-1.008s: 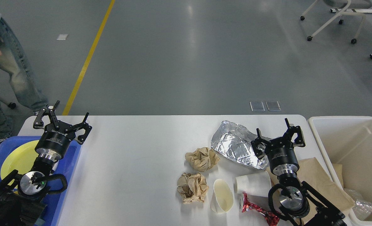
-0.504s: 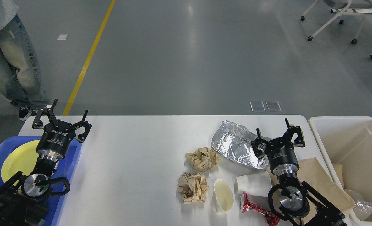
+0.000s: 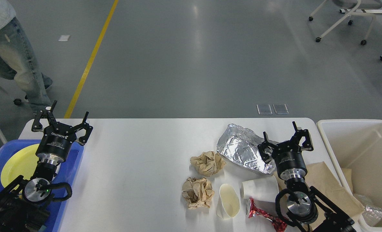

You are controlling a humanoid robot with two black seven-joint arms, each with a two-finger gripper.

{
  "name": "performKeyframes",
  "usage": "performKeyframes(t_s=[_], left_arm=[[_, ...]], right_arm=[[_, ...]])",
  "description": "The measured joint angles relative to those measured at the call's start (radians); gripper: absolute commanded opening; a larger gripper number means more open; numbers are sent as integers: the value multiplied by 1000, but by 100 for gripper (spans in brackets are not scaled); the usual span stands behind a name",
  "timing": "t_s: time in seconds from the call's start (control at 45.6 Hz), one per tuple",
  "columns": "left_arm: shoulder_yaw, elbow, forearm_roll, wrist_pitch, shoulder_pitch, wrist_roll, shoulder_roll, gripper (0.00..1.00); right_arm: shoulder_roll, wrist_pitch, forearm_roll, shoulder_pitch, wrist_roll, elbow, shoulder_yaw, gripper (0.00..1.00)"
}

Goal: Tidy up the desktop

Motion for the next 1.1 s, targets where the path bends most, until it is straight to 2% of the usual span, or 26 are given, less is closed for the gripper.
performKeyframes(t_s=[0.68,1.096], left_arm=[[0,0,0,0,1,0,0,96],[0,0,0,0,1,0,0,96]], right_arm=[[-1,1,-7,1,-1,0,-4,100],[-84,16,-7,30,8,16,98,100]])
